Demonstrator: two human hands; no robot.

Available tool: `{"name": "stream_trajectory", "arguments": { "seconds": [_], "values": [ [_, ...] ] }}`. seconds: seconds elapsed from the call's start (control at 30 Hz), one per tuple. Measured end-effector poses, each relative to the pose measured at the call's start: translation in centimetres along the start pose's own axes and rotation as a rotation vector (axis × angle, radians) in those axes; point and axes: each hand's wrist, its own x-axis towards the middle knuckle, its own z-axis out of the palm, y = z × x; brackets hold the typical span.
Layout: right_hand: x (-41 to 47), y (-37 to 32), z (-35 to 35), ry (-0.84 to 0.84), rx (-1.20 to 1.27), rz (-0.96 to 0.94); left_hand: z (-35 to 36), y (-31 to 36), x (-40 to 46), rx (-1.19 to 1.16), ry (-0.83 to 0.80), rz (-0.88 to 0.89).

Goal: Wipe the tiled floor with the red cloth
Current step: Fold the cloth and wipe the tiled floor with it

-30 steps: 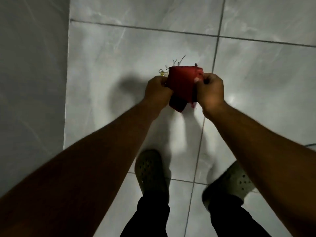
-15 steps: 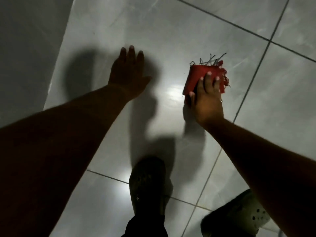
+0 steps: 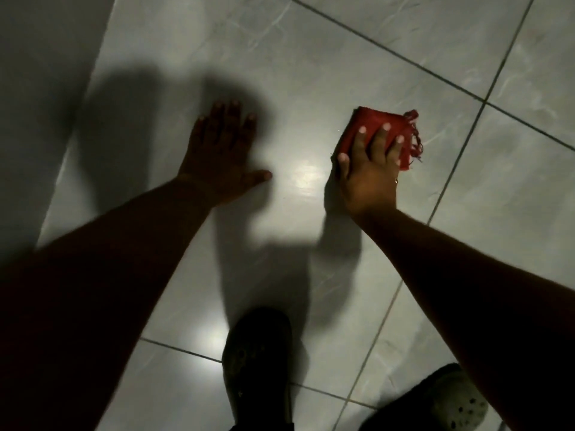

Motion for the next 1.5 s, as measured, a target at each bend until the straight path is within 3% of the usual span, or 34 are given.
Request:
{"name": "stream_trajectory", "arguments": {
  "seconds": [0.17, 0.23, 0.3, 0.37, 0.43, 0.5, 0.57, 0.73, 0.8, 0.87, 0.93, 1.07, 1.17, 1.23, 1.4, 1.5],
  "values": [
    [-2.8, 3.4, 0.6, 0.023, -0.145, -0.439, -0.7, 0.0, 0.1, 0.029, 0.077, 0.035],
    [-3.2, 6.8, -0.2, -0.004, -0.187, -0.485, -0.7, 0.2, 0.7, 0.028, 0.112, 0.052],
    [-2.6, 8.8, -1.0, -0.012, -0.155, -0.335, -0.6, 0.2, 1.2, 0.021, 0.135, 0.070],
    [-0.8, 8.5, -0.9, 0.069, -0.076, -0.056, -0.5, 0.0, 1.5, 0.006, 0.136, 0.060],
    [1.8, 6.0, -0.8, 0.118, 0.008, 0.216, -0.5, -0.3, 1.7, -0.006, 0.125, 0.042],
    [3.8, 2.9, -0.6, 0.130, 0.052, 0.343, -0.5, -0.5, 1.7, -0.004, 0.112, 0.036],
    [3.8, 0.4, 0.2, 0.130, 0.027, 0.201, -0.5, -0.5, 1.6, 0.017, 0.122, 0.054],
    [-1.5, 0.6, 2.3, 0.068, -0.072, -0.487, -0.6, -0.2, 1.5, 0.052, 0.169, 0.075],
    [-1.5, 4.0, 1.6, -0.004, -0.140, -0.631, -0.6, 0.0, 1.6, 0.040, 0.179, 0.090],
    [-0.4, 7.7, 0.6, -0.030, -0.185, -0.650, -0.4, -0.1, 1.8, 0.042, 0.151, 0.086],
    [0.7, 10.8, -0.6, 0.007, -0.162, -0.493, 0.0, -0.2, 1.8, 0.057, 0.132, 0.064],
    [4.3, 13.3, -3.4, 0.076, 0.000, 0.099, 0.6, -0.3, 1.8, 0.047, 0.149, 0.026],
    [7.3, 8.4, -4.0, 0.137, 0.136, 0.480, 0.4, -0.4, 1.9, 0.026, 0.145, 0.017],
    [8.2, 4.3, -3.9, 0.188, 0.186, 0.612, 0.3, -0.2, 1.9, 0.019, 0.144, 0.012],
    [7.5, -2.3, -1.6, 0.100, 0.072, 0.187, 0.3, -0.2, 1.7, 0.035, 0.150, 0.004],
    [5.6, -3.3, 0.1, 0.077, 0.030, -0.233, 0.3, -0.1, 1.7, 0.039, 0.172, 0.012]
  ]
}}
